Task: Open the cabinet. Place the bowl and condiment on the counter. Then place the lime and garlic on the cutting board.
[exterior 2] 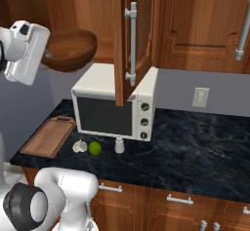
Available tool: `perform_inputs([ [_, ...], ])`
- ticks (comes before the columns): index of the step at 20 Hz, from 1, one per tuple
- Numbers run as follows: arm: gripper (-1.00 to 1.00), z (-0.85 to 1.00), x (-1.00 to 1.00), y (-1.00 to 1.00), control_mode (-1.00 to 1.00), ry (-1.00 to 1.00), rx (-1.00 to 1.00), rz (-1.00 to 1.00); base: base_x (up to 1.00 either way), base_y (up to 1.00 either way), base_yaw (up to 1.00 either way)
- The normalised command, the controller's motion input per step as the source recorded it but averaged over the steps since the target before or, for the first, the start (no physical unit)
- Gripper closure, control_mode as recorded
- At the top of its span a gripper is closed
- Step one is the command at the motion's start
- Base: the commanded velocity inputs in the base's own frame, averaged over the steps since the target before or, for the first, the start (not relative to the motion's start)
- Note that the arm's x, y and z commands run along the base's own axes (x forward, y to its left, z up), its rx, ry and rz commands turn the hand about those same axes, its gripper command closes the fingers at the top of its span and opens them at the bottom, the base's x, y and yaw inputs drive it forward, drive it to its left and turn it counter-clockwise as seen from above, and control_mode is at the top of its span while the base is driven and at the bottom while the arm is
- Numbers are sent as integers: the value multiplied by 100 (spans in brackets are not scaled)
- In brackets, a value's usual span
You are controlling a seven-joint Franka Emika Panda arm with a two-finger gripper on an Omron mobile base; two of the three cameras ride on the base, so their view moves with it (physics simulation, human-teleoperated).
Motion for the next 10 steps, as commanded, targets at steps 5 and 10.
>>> perform_inputs([
  [5,100,-40,-100,-19,-100,22,0,-13,0,0,0],
  [10,100,-62,-100,-24,-100,25,-1,-8,0,0,0],
])
